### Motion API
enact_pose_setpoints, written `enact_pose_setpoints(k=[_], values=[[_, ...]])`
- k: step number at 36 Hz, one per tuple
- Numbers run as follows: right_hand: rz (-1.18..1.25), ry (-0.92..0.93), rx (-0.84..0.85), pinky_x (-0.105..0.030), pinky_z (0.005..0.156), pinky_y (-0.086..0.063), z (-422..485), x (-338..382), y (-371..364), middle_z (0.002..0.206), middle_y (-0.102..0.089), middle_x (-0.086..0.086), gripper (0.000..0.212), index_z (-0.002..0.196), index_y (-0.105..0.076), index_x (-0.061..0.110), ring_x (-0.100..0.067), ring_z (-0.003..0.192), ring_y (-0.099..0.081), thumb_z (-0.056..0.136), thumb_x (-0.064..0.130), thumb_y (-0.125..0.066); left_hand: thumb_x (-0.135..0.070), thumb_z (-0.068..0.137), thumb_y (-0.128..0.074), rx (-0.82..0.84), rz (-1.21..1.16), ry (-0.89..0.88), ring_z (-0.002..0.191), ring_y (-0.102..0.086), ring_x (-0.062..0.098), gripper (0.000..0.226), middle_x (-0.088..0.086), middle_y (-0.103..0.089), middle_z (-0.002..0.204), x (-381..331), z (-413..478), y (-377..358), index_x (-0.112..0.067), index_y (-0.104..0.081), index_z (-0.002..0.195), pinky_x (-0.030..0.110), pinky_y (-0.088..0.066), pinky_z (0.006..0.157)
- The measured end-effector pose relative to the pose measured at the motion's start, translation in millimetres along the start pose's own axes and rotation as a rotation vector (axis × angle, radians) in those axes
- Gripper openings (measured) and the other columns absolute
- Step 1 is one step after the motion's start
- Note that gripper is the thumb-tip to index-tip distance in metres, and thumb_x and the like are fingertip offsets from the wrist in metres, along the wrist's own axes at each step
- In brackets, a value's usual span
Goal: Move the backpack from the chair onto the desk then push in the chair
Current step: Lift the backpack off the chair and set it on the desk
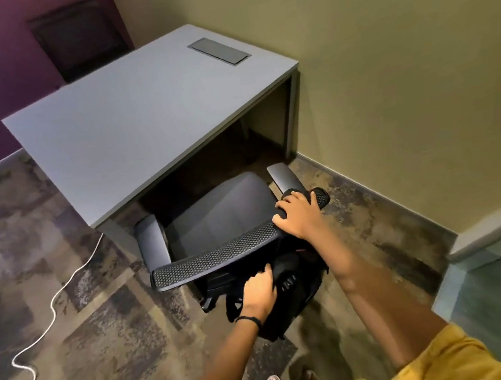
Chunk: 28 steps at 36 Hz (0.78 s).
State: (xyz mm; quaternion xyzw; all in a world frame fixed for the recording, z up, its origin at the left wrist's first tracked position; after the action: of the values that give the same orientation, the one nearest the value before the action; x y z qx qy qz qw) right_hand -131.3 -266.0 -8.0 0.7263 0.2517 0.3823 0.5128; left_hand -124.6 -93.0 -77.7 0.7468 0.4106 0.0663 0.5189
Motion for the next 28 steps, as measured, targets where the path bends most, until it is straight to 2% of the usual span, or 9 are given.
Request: enact_pose_setpoints(k=[5,9,12,18,23,28], values=[[0.016,-0.015,-0.107,-0.055,0.113,-0.019,-2,-10,16,0.140,-0.046,-0.007,0.041,0.128,-0.052,0.015,-0.023,0.137,-0.030,0.090,0.031,-0.046,-0.008,0.093,-0.045,-0.035,0.050,-0.171,0.103,-0.061,0.036,0.033,0.016,-0.066,0.112,-16,6,12,-0.007,-0.045,0.126,0.046,-0.049,0.089],[0.021,0.007,-0.082,-0.050,0.112,-0.025,-5,-29,29,0.148,-0.037,-0.012,0.041,0.134,-0.047,0.016,-0.026,0.138,-0.027,0.095,0.027,-0.043,-0.008,0.091,-0.046,-0.057,0.023,-0.238,0.100,-0.062,0.039,0.026,0.017,-0.067,0.107,-38,6,17,-0.007,-0.050,0.117,0.046,-0.050,0.085],[0.097,0.066,-0.059,-0.049,0.116,-0.020,-18,-48,32,0.155,-0.026,-0.008,0.042,0.141,-0.039,0.018,-0.023,0.143,-0.019,0.100,0.025,-0.039,-0.011,0.089,-0.047,-0.062,0.001,-0.290,0.098,-0.061,0.041,0.022,0.018,-0.068,0.105,-53,6,19,-0.008,-0.051,0.111,0.046,-0.050,0.082],[0.156,0.154,-0.078,-0.046,0.118,-0.007,-70,-93,18,0.159,-0.006,0.004,0.058,0.149,-0.015,0.027,-0.014,0.145,0.001,0.098,0.042,-0.039,-0.015,0.089,-0.049,-0.104,-0.047,-0.366,0.095,-0.061,0.042,0.020,0.018,-0.069,0.101,-79,9,22,-0.010,-0.054,0.107,0.045,-0.049,0.076],[0.144,0.128,-0.076,-0.042,0.118,-0.004,-94,-138,10,0.158,0.000,0.008,0.069,0.149,-0.009,0.029,-0.013,0.145,0.002,0.093,0.051,-0.044,-0.019,0.092,-0.048,-0.112,-0.073,-0.411,0.099,-0.061,0.040,0.023,0.018,-0.069,0.107,-121,27,24,-0.011,-0.056,0.113,0.045,-0.050,0.081],[0.111,0.092,0.067,-0.037,0.118,-0.003,-104,-204,6,0.157,0.002,0.009,0.080,0.148,-0.004,0.030,-0.012,0.145,0.000,0.088,0.062,-0.044,-0.018,0.093,-0.048,-0.068,-0.076,-0.472,0.098,-0.061,0.039,0.022,0.018,-0.068,0.105,-178,52,17,-0.012,-0.056,0.112,0.046,-0.050,0.078]])
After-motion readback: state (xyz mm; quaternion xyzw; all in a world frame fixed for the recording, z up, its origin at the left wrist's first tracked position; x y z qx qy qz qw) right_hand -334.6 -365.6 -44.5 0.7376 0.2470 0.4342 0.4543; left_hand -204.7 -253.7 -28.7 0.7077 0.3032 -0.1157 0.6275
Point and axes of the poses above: each hand's wrist, its own z-axis towards the middle knuckle, its own y-axis out of the back of the hand, x = y × z, the point moved 3 cm from there along z, towards the middle knuckle
